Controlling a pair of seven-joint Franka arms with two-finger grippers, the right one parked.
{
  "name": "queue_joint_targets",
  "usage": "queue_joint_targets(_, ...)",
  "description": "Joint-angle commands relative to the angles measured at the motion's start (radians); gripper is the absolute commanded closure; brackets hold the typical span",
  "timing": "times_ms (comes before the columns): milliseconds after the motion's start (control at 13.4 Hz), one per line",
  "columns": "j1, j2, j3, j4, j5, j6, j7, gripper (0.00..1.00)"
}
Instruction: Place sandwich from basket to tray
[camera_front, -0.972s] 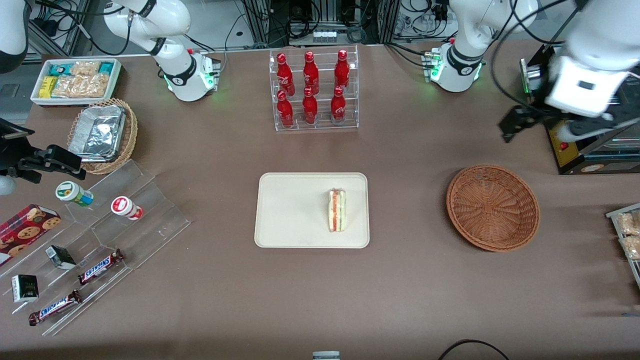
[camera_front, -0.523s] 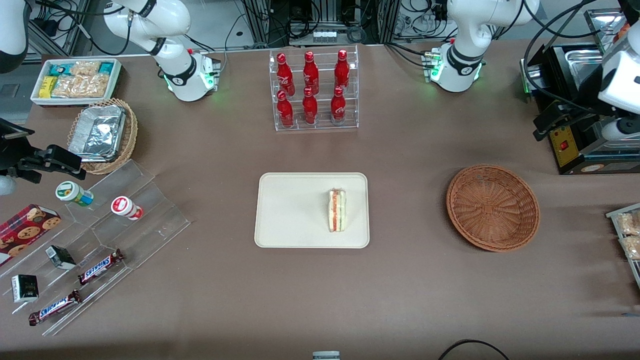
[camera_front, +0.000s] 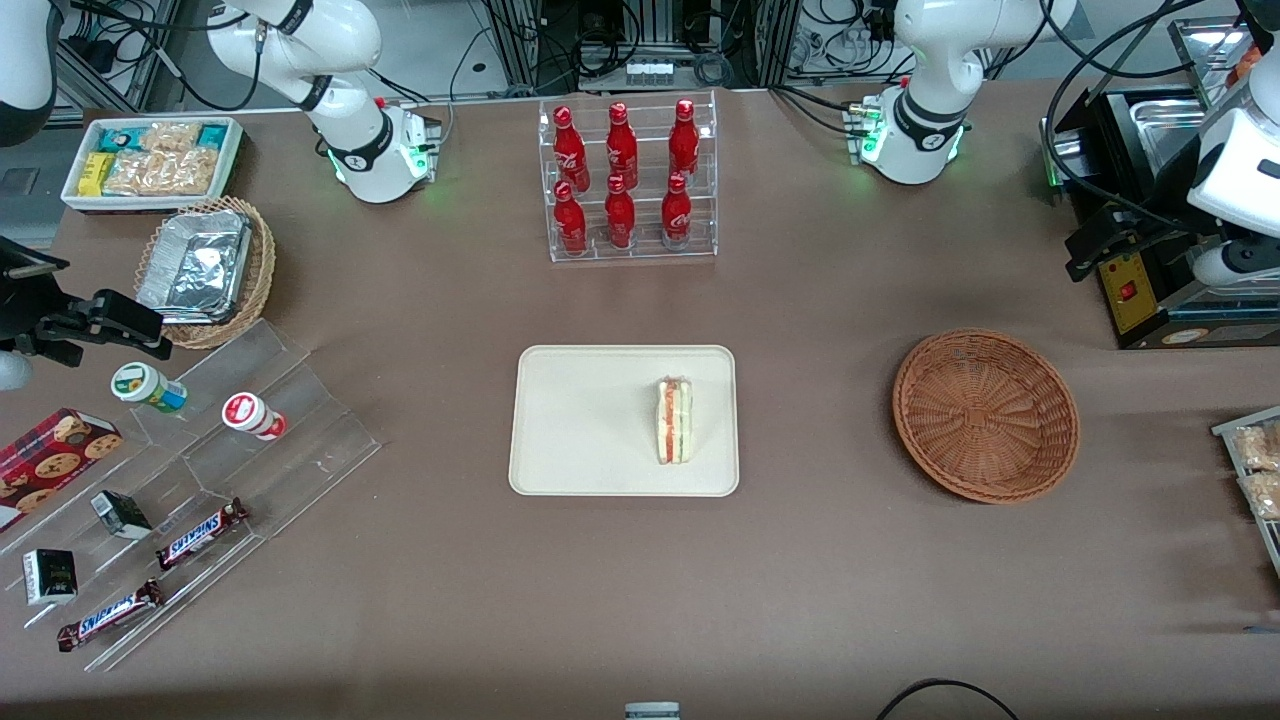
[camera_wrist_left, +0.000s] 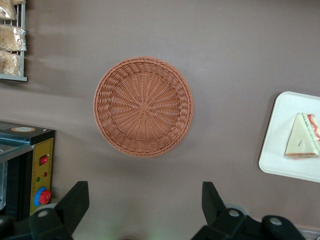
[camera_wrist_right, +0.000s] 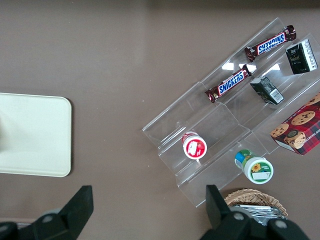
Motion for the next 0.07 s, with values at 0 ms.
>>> queue_joint_targets(0,0.015,-0.005,-0.022,0.000,-0.032,-0.013,0.050,0.00)
